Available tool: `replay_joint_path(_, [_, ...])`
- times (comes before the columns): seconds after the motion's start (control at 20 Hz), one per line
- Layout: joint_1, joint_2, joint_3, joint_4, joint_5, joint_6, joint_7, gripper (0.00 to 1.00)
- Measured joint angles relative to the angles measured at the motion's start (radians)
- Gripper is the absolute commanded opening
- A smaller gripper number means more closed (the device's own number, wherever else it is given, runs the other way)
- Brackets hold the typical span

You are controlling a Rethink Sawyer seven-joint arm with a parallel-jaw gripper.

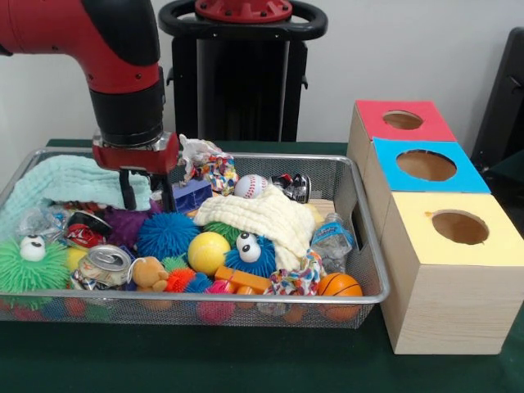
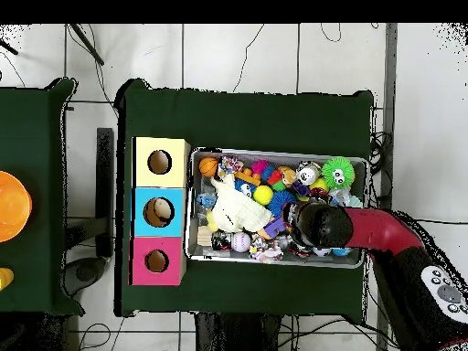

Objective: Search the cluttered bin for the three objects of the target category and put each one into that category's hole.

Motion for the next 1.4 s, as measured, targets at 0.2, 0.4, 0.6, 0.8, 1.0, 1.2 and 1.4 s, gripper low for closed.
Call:
replay_joint_path(0.2, [0.001, 0.0, 0.0, -0.002, 0.0, 0.0, 0.0, 1.0])
replay_joint_path(0.4, [-0.001, 0.0, 0.0, -0.007, -0.001, 0.0, 0.0, 1.0])
replay_joint_path(0.6, [-0.012, 0.001, 0.004, -0.018, -0.002, -0.013, 0.0, 1.0])
replay_joint_path(0.8, [-0.024, 0.006, 0.005, -0.039, -0.002, -0.076, 0.0, 1.0])
replay_joint_path(1.0, [-0.024, 0.01, 0.006, -0.057, -0.002, -0.155, 0.0, 1.0])
replay_joint_path(1.2, [-0.01, 0.01, 0.005, -0.063, -0.002, -0.205, 0.0, 1.0])
replay_joint_path(1.4, [0.005, 0.011, 0.005, -0.066, -0.002, -0.221, 0.0, 1.0])
